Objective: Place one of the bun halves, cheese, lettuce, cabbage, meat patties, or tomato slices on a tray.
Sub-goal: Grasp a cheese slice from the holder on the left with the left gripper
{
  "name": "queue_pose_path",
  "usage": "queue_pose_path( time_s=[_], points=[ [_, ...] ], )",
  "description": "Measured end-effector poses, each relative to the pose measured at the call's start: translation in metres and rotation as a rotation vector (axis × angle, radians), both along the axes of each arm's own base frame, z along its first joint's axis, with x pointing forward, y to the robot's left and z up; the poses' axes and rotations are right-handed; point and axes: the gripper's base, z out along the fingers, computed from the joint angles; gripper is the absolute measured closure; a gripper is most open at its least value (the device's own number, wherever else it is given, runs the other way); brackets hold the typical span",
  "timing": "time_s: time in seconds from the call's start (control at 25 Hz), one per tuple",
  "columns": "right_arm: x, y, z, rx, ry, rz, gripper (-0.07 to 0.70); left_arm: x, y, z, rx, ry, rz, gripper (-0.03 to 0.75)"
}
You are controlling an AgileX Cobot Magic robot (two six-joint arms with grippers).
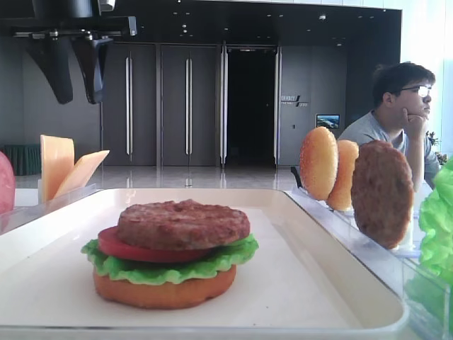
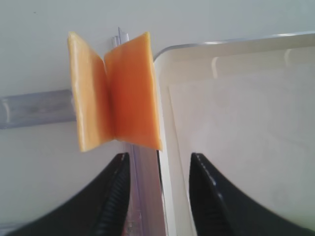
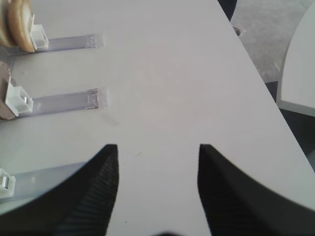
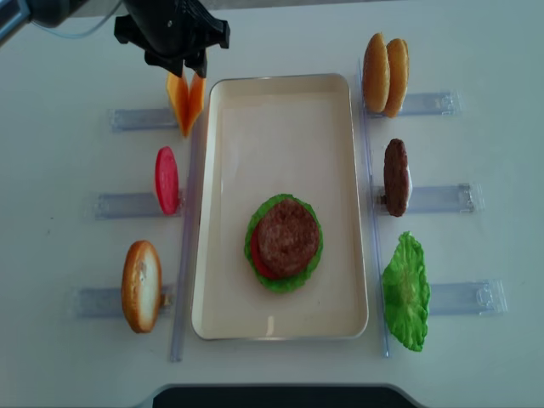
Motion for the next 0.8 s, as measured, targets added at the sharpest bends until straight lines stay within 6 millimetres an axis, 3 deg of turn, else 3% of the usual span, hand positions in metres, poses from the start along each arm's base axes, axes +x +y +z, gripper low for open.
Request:
queue_pose_path(
  time_s=[0.36, 0.64, 0.8],
  points=[
    [0.000, 0.000, 0.000, 0.000, 0.000, 0.000, 0.279, 0.007, 0.000, 0.000, 0.002, -0.067, 0.016, 0.353],
    [0.000, 0.000, 0.000, 0.000, 0.000, 0.001, 0.279, 0.019, -0.005, -0.034, 0.027, -0.009, 0.021, 0.347],
    [0.000, 0.000, 0.000, 0.000, 0.000, 0.002, 0.279, 0.025, -0.006, -0.038, 0.042, -0.017, 0.025, 0.346]
  ],
)
